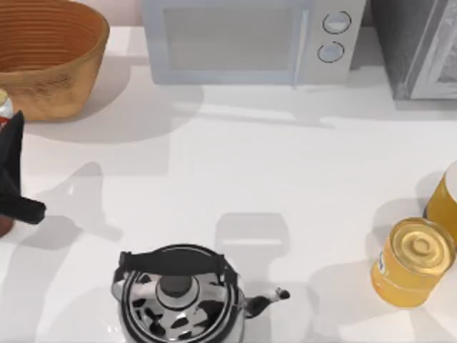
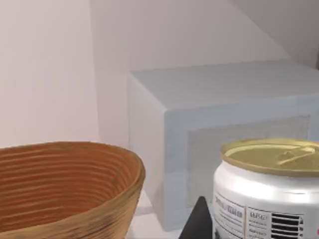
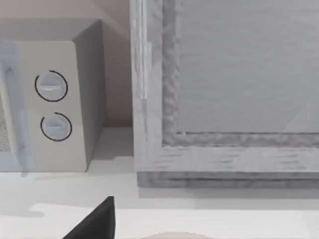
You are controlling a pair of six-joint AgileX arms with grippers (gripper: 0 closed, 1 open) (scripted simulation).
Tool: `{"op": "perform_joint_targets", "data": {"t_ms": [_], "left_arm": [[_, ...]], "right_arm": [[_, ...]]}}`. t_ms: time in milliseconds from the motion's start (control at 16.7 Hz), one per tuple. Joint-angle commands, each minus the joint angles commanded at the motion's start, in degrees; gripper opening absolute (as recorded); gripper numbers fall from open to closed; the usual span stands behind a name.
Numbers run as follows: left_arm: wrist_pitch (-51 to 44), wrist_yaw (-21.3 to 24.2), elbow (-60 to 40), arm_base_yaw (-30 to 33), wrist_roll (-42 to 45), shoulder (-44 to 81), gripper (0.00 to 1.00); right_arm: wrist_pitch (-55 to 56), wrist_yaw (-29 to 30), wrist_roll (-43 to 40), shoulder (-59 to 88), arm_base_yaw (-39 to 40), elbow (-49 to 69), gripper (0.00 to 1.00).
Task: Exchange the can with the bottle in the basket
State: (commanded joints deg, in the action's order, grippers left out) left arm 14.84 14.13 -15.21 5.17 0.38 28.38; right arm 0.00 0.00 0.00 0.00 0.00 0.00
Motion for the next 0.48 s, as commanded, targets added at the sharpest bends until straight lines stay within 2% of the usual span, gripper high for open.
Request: {"op": "perform_joint_targets", "data": {"t_ms": [480], "left_arm": [[22.7, 21.3, -23.2, 6.9, 0.6, 46.0, 0.0]], "right_arm": [[0.0, 0.0, 0.0, 0.0, 0.0, 0.0, 1.0]]}}
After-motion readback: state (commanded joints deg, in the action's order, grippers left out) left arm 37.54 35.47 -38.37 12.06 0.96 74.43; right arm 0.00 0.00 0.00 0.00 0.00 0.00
